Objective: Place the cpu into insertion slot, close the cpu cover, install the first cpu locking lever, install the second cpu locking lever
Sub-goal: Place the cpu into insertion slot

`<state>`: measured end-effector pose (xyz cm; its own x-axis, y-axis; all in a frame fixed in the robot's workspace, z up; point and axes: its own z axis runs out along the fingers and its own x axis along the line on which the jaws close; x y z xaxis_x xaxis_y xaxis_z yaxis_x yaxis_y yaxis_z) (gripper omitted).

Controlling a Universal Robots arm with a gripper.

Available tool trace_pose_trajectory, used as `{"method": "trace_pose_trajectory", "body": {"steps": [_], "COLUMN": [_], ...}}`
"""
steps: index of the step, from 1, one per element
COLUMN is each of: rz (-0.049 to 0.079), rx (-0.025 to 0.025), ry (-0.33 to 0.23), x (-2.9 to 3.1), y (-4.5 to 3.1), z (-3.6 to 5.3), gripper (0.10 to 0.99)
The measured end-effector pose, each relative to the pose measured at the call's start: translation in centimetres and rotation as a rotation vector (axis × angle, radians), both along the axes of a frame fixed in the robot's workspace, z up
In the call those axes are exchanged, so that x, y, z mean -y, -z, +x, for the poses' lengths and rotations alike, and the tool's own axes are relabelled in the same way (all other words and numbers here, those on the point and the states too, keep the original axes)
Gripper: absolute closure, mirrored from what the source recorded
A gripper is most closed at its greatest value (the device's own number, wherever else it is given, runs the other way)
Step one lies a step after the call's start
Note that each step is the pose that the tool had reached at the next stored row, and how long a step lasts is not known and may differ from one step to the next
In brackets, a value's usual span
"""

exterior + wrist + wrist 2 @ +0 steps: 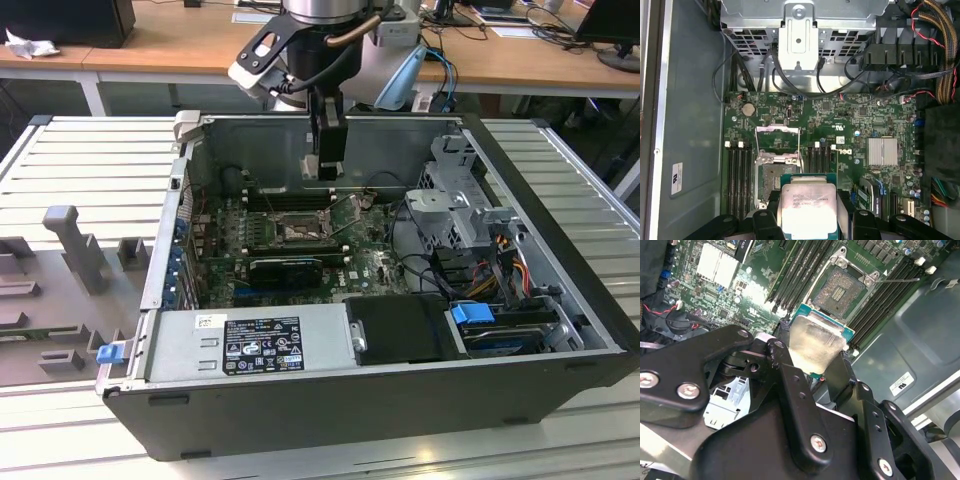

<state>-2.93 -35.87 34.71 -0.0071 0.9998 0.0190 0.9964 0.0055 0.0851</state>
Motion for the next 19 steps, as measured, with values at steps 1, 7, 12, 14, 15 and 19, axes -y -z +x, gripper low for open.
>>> {"method": "trace_pose_trajectory", "body": {"steps": [1,7,12,14,15,19], "rz": [0.0,0.0,0.0,0.001,0.001,0.002], "rx": [0.0,-0.0001,-0.0006,-0.001,-0.0016,-0.0032], "ry": [0.0,0.0,0.008,0.015,0.015,0.015], "x": [0.0,0.0,-0.16,-0.17,-0.17,-0.17], "y": [0.06,0.94,1.98,2.21,2.27,2.54], "z": [0.0,0.0,-0.16,-0.18,-0.19,-0.2], "gripper": [0.557,0.557,0.557,0.557,0.557,0.557]}}
